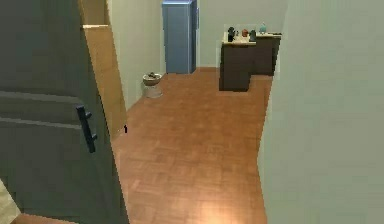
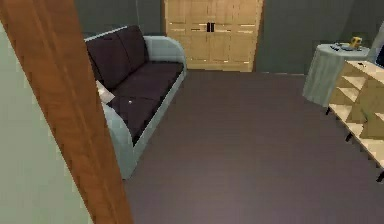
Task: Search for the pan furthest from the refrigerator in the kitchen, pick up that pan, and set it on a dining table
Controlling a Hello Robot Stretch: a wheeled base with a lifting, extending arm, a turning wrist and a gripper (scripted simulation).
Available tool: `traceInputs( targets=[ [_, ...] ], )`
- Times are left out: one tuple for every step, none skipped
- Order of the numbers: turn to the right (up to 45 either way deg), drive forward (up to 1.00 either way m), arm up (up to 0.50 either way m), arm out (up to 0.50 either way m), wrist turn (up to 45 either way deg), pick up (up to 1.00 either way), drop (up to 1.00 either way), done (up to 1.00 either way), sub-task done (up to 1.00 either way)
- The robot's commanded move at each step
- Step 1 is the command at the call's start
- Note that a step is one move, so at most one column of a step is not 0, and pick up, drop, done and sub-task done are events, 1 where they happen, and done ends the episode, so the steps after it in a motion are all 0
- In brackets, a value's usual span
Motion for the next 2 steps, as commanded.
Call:
traceInputs(
  targets=[
    [0.0, 1.0, 0.0, 0.0, 0.0, 0.0, 0.0, 0.0, 0.0],
    [0.0, 1.0, 0.0, 0.0, 0.0, 0.0, 0.0, 0.0, 0.0]
  ],
)
